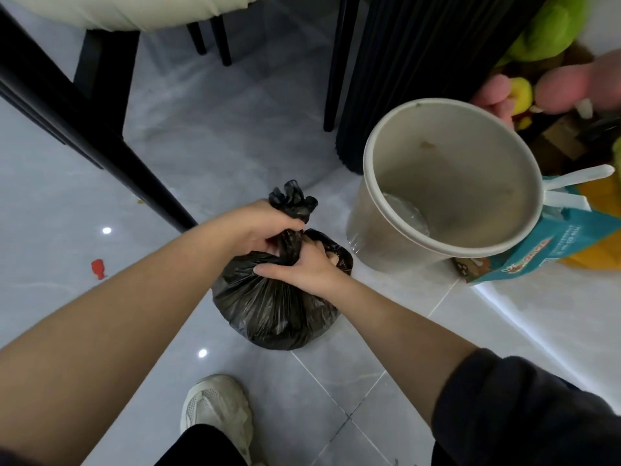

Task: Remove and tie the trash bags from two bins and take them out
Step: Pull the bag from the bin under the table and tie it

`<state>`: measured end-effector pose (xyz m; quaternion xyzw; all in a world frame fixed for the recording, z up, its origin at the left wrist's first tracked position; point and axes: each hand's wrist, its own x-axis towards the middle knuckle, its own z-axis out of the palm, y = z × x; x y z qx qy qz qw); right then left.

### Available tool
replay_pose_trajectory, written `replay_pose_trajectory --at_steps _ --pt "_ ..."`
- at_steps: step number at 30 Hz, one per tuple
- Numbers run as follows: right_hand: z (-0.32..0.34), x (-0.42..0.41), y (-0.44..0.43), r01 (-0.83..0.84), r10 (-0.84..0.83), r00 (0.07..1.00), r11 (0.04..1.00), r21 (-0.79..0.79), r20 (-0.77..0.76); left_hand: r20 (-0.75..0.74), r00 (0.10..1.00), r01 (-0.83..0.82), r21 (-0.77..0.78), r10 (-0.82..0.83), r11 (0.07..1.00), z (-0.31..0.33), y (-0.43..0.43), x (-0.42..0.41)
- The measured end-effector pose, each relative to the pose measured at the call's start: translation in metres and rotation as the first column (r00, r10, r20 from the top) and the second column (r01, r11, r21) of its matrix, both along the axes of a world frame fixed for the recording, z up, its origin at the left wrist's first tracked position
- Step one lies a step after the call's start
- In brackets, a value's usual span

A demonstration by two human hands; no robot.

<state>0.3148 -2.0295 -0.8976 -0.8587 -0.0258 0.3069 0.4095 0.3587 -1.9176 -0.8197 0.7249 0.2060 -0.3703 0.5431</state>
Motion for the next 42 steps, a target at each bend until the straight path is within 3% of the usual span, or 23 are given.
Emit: replay_pose_trajectory --at_steps 5,10,12,14,19,24,31,34,37,42 --pt "0.004 0.001 0.005 0.092 -0.092 0.995 0.996 -0.015 -0.027 -0.068 0.992 -0.111 -0.066 0.107 0.992 0.000 0.012 0.007" --pt "0.005 0.004 0.004 0.118 -0.117 0.993 0.992 0.040 -0.031 0.103 0.955 -0.277 -0.015 0.278 0.961 -0.005 0.021 0.005" --pt "0.001 0.005 0.002 0.130 -0.128 0.991 0.989 0.071 -0.035 0.270 0.945 -0.226 0.130 0.185 0.966 -0.006 0.025 0.002" --pt "0.010 0.007 -0.001 0.157 -0.151 0.986 0.982 0.106 -0.065 0.433 0.898 -0.084 0.345 -0.079 0.935 -0.005 0.030 -0.003" --pt "0.041 0.011 -0.012 0.278 -0.253 0.960 0.917 0.286 -0.120 0.497 0.779 0.139 0.459 -0.383 0.877 0.007 0.038 -0.018" --pt "0.055 0.013 -0.012 0.428 -0.360 0.902 0.822 0.376 -0.239 0.502 0.724 0.191 0.513 -0.473 0.837 0.020 0.041 -0.025" --pt "0.071 0.011 -0.014 0.542 -0.380 0.835 0.693 0.476 -0.398 0.511 0.753 0.171 0.454 -0.413 0.874 0.024 0.041 -0.035" --pt "0.072 0.008 -0.012 0.480 -0.323 0.868 0.743 0.466 -0.378 0.536 0.752 0.142 0.438 -0.385 0.888 0.025 0.046 -0.038" --pt "0.074 0.001 -0.009 0.220 -0.131 0.958 0.906 0.362 -0.254 0.560 0.771 0.075 0.393 -0.303 0.916 0.025 0.056 -0.034" --pt "0.078 -0.002 -0.016 0.187 -0.079 0.960 0.894 0.406 -0.268 0.536 0.822 0.034 0.293 -0.193 0.956 0.017 0.050 -0.039"
